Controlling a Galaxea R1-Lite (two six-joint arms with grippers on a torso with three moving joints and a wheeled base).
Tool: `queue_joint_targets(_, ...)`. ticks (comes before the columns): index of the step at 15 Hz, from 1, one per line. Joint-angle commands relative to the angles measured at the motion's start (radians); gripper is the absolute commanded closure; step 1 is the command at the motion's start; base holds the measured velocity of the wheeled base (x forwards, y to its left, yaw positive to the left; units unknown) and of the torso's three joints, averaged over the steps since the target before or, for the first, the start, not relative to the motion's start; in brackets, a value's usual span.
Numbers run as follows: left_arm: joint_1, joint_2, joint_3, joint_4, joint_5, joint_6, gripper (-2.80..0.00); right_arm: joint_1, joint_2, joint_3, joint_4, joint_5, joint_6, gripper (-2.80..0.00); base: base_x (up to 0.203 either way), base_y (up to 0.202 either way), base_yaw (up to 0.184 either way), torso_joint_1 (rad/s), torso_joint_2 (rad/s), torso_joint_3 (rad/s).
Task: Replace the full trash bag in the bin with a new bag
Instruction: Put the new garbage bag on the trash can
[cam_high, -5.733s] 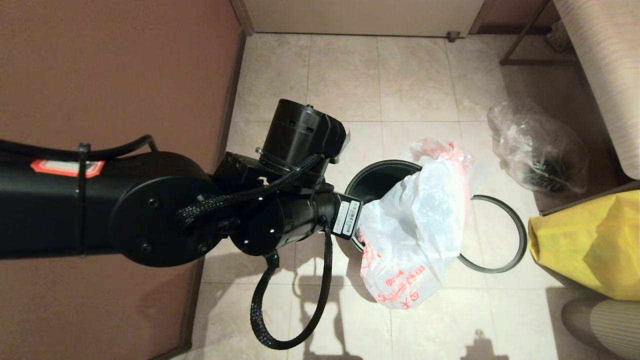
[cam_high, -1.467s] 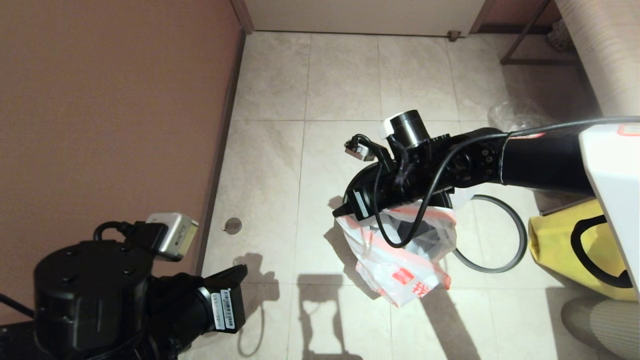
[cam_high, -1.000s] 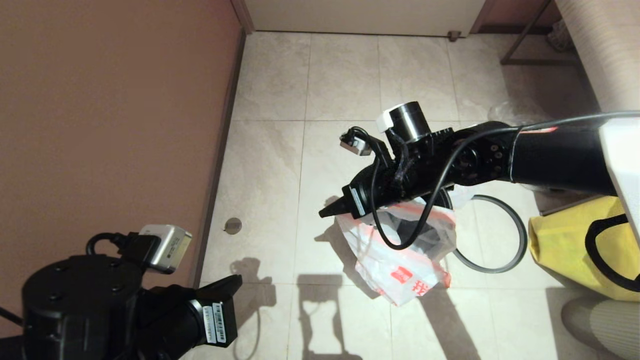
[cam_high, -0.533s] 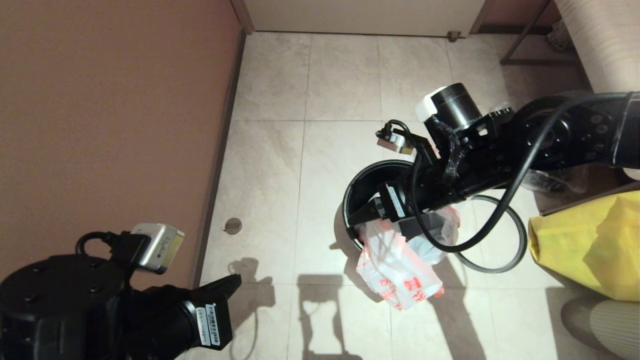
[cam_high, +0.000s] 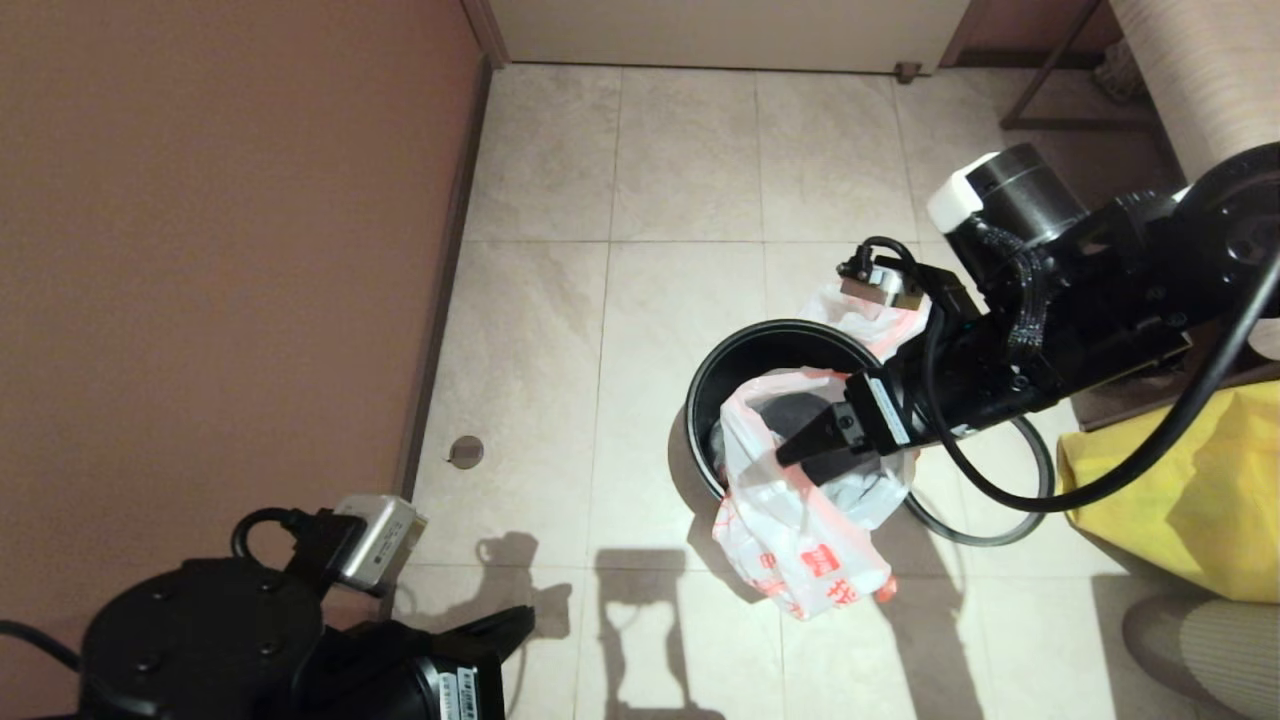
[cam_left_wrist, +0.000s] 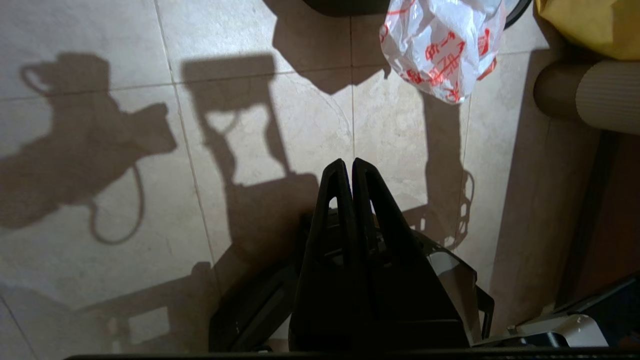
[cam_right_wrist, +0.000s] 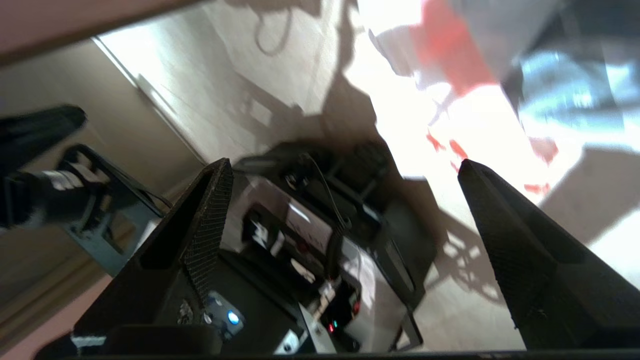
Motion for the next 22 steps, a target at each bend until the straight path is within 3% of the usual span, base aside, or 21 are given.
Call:
queue_joint_targets(1,-0.002,0.043,0.005,-0.003,-0.004,-0.01,0.0,-0.005,-0.047,0.065,0.004,-0.015,0.0,-2.8,0.0,0.0,0.0,0.0,0.0,0.0)
queue_joint_targets(2,0.0,0.076,0.004,-0.005,-0.008,-0.016,0.0,-0.005,-0.053,0.112,0.0,-0.055,0.0,0.0,0.0,0.0,0.0,0.0,0.0,0.0)
queue_joint_targets(5,0.007,0.23,0.011,-0.104,-0.01,-0.023,0.0,-0.014,-0.05,0.21,-0.028,-0.099,0.01,0.0,0.0,0.0,0.0,0.0,0.0,0.0)
queue_joint_targets(7,0.048,0.327,0.001,-0.167,-0.013,0.036,0.0,-0.013,-0.051,0.236,-0.031,-0.102,0.018,0.0,0.0,0.0,0.0,0.0,0.0,0.0)
queue_joint_targets(9,0.142,0.417,-0.048,-0.259,-0.051,0.194,0.0,-0.026,-0.065,0.236,-0.051,-0.103,0.109,0.0,0.0,0.0,0.0,0.0,0.0,0.0)
queue_joint_targets(11,0.227,0.499,-0.106,-0.356,-0.138,0.368,0.0,-0.07,-0.128,0.27,-0.064,-0.099,0.169,0.0,0.0,0.0,0.0,0.0,0.0,0.0)
queue_joint_targets(13,0.257,0.591,-0.199,-0.399,-0.24,0.444,0.0,-0.117,-0.202,0.32,-0.065,-0.097,0.178,0.0,0.0,0.0,0.0,0.0,0.0,0.0)
queue_joint_targets(14,0.257,0.646,-0.259,-0.4,-0.261,0.474,-2.8,-0.143,-0.239,0.333,-0.065,-0.093,0.185,0.0,0.0,0.0,0.0,0.0,0.0,0.0)
queue_joint_targets(16,0.235,0.722,-0.39,-0.358,-0.28,0.55,-2.8,-0.184,-0.289,0.347,-0.067,-0.082,0.221,0.0,0.0,0.0,0.0,0.0,0.0,0.0)
queue_joint_targets(20,0.17,0.748,-0.574,-0.176,-0.275,0.628,-2.8,-0.24,-0.323,0.348,-0.108,0.022,0.248,0.0,0.0,0.0,0.0,0.0,0.0,0.0)
queue_joint_targets(22,0.175,0.76,-0.608,-0.169,-0.185,0.801,-2.8,-0.249,-0.358,0.349,-0.137,0.064,0.256,0.0,0.0,0.0,0.0,0.0,0.0,0.0)
